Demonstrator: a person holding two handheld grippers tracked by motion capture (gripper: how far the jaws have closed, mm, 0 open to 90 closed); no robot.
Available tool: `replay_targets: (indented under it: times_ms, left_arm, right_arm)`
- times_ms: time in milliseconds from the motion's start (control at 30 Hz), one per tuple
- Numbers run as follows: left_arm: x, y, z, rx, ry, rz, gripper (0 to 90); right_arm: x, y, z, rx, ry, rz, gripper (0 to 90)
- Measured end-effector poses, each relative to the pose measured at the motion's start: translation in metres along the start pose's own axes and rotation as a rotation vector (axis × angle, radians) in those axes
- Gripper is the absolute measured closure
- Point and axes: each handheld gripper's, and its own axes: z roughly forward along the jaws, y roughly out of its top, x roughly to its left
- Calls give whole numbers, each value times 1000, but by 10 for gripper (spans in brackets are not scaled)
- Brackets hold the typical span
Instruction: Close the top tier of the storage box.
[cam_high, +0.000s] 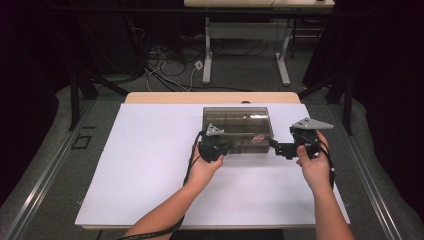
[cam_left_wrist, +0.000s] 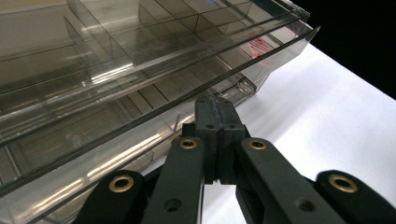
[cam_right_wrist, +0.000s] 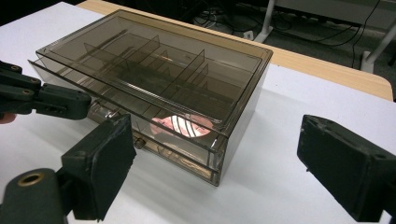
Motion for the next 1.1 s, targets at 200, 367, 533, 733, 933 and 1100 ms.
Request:
replay_targets:
  times_ms: [200, 367, 533, 733, 933, 1100]
  left_arm:
    - [4, 1, 3, -7, 3, -12, 900]
    - [6, 1, 5, -14, 7, -23, 900]
    - [7, 3, 6, -14, 11, -28, 900]
    - [8, 3, 8, -11, 14, -22, 900]
    - [8, 3, 8, -15, 14, -24, 900]
    - [5, 1, 6, -10, 12, -22, 900]
  right_arm:
    - [-1, 0, 0, 3, 0, 6, 110]
    - [-2, -1, 1, 1, 4, 5, 110]
    - [-1, -1, 3, 7, 6, 9, 110]
    - [-3, -1, 3, 2, 9, 6, 110]
    - [-3, -1, 3, 13, 9, 5, 110]
    - [-3, -2, 3, 14, 6, 6, 110]
